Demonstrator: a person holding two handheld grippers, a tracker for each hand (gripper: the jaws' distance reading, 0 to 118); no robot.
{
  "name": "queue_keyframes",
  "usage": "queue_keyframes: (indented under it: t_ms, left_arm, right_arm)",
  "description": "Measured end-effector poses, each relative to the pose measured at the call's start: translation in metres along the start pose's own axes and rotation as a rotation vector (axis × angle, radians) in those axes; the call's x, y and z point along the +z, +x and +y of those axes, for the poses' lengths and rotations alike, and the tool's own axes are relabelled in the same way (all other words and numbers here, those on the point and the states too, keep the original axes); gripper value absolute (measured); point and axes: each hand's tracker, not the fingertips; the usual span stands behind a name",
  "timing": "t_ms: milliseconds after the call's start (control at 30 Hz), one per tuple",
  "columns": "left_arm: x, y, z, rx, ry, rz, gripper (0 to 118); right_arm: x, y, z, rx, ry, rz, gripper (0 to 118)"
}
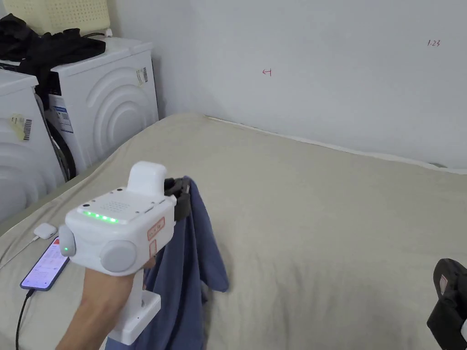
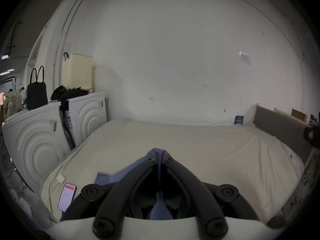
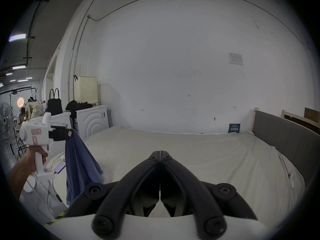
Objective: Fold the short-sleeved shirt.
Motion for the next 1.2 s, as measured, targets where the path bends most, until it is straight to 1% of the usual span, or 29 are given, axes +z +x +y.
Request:
queue_keyframes:
  t_ms: [133, 200, 233, 367, 400, 467, 600, 633, 767, 967, 1033, 1100, 1167, 1200]
  left_arm:
    - [0.012, 0.030, 0.021, -0.037, 0.078, -0.072, 1]
    - [0.015, 0.042, 0.029, -0.016, 0.088, -0.125, 1]
    - [0.016, 0.050, 0.031, -0.025, 0.109, -0.117, 1]
    - [0.014, 0.086, 0.038, -0.055, 0.112, -0.201, 1]
    - [0.013, 0.097, 0.037, -0.047, 0.110, -0.245, 1]
    - [0.010, 0.127, 0.034, -0.075, 0.105, -0.299, 1]
    - [-0.002, 0.194, 0.019, -0.074, 0.061, -0.430, 1]
    - [-0.004, 0.216, 0.014, -0.102, 0.051, -0.461, 1]
    - [-0.013, 0.300, -0.019, -0.129, -0.020, -0.610, 1]
    - [-0.033, 0.423, -0.106, -0.289, -0.218, -0.708, 1]
    - [-0.035, 0.453, -0.141, -0.356, -0.267, -0.727, 1]
    - [-0.038, 0.475, -0.170, -0.370, -0.344, -0.735, 1]
    - [-0.040, 0.492, -0.201, -0.414, -0.404, -0.727, 1]
    - [-0.039, 0.496, -0.211, -0.421, -0.412, -0.721, 1]
  right_arm:
    - [0.012, 0.009, 0.006, -0.003, 0.023, -0.024, 0]
    - [0.018, 0.015, 0.009, -0.008, 0.036, -0.035, 0]
    - [0.021, 0.018, 0.011, -0.010, 0.042, -0.043, 0]
    - [0.033, 0.030, 0.014, -0.018, 0.068, -0.081, 0]
    - [0.036, 0.034, 0.014, -0.022, 0.072, -0.093, 0]
    - [0.042, 0.042, 0.015, -0.034, 0.083, -0.118, 0]
    - [0.056, 0.059, 0.016, -0.045, 0.098, -0.161, 0]
    - [0.061, 0.064, 0.016, -0.046, 0.104, -0.175, 0]
    - [0.080, 0.085, 0.015, -0.049, 0.119, -0.244, 0]
    - [0.105, 0.114, 0.005, -0.049, 0.106, -0.326, 0]
    - [0.110, 0.121, -0.001, -0.054, 0.090, -0.356, 0]
    - [0.114, 0.127, -0.006, -0.062, 0.080, -0.364, 0]
    - [0.116, 0.132, -0.010, -0.064, 0.064, -0.373, 0]
    - [0.117, 0.133, -0.012, -0.063, 0.060, -0.379, 0]
